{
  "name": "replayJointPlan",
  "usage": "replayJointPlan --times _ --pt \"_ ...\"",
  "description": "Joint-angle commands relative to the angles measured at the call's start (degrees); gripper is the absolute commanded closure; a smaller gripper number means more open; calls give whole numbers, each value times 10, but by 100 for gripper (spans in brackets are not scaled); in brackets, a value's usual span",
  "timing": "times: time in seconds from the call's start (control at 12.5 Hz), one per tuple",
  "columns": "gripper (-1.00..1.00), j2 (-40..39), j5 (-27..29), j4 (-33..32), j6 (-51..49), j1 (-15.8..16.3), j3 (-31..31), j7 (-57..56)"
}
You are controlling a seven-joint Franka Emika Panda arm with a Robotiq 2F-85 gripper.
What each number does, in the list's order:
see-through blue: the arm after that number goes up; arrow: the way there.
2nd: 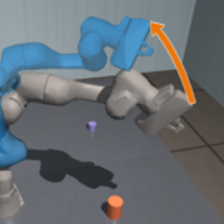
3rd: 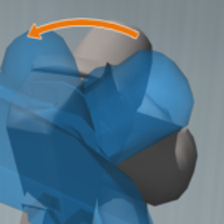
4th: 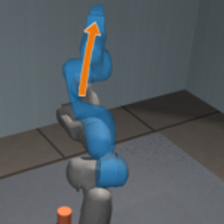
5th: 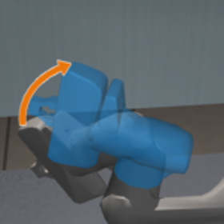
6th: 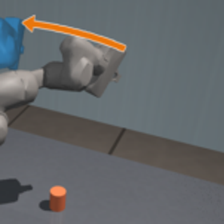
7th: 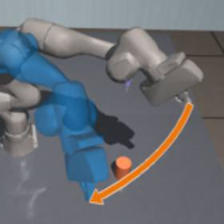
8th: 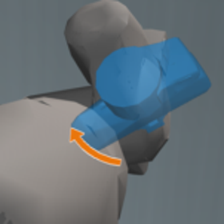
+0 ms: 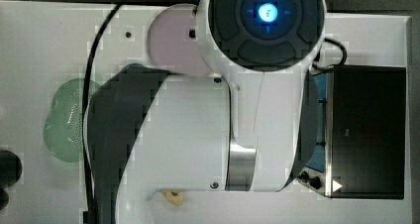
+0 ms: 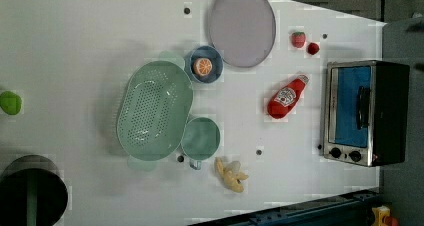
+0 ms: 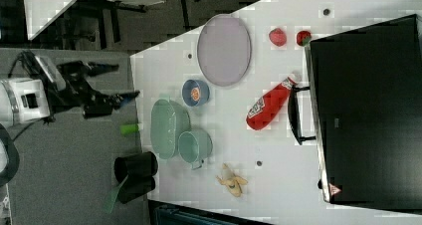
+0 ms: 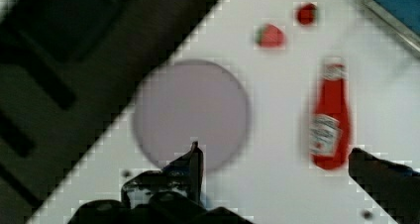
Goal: Pick Ketchup from oven and place it on table.
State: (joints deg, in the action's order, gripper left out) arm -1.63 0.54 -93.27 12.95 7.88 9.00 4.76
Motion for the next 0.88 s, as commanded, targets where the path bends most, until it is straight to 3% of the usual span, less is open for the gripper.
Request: replayJointPlan --times 0.08,0.88 --pt "-100 -20 1 16 -103 -9 13 23" --pt "-100 -23 1 13 -103 -9 11 23"
